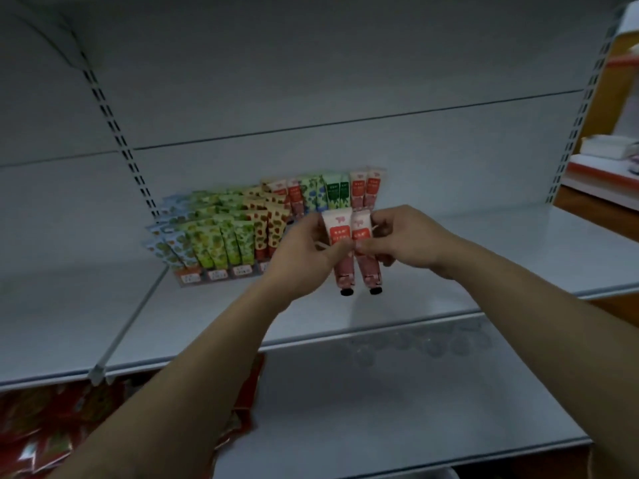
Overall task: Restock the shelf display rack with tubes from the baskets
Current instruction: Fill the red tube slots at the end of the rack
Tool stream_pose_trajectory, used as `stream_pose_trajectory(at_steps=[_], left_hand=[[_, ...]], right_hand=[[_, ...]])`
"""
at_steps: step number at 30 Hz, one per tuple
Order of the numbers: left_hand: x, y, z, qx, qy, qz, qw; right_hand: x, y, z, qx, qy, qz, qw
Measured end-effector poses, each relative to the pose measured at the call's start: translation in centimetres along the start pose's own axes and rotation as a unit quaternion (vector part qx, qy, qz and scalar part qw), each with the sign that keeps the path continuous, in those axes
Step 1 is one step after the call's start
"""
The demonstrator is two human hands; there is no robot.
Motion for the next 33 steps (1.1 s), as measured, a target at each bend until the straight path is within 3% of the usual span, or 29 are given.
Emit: stream_pose_trajectory(at_steps=[7, 12, 17, 23, 28, 33], left_hand=[[-0.6, 1.7, -4.9, 0.041, 0.009, -0.081, 0.996], [-0.7, 2.9, -7.6, 0.043, -0.011, -0.202, 0.978], [-0.8, 3.9, -9.9, 0.041, -0.014, -0.234, 0.971], [0.7, 2.2, -13.2, 0.038, -0.048, -0.239, 0.969], [1.6, -0.6, -16.0, 0.06, -0.07, -0.239, 0.967], [0.6, -2.6, -17.3, 0.082, -0.079, -0.224, 0.968]], right_hand=[[-0.2, 1.2, -6.0, -0.011, 0.027, 0.06, 0.998], [1.4, 2.3, -9.1, 0.005, 0.034, 0.005, 0.999], [2.2, 4.1, -11.1, 0.042, 0.029, -0.051, 0.997], [1.8, 8.4, -11.5, 0.147, 0.082, 0.086, 0.982], [3.5, 10.3, -11.3, 0.227, 0.09, 0.085, 0.966], [4.8, 9.5, -12.4, 0.241, 0.117, 0.087, 0.96]])
Point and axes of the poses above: each hand's wrist, its own z-axis away from the middle knuckle, its own y-axis out of the back of the hand, x = y × z, the point moved 7 cm from there along -z, towards the middle knuckle, and after that the axes turned 12 degrees about -z, right-handed, at the moved point
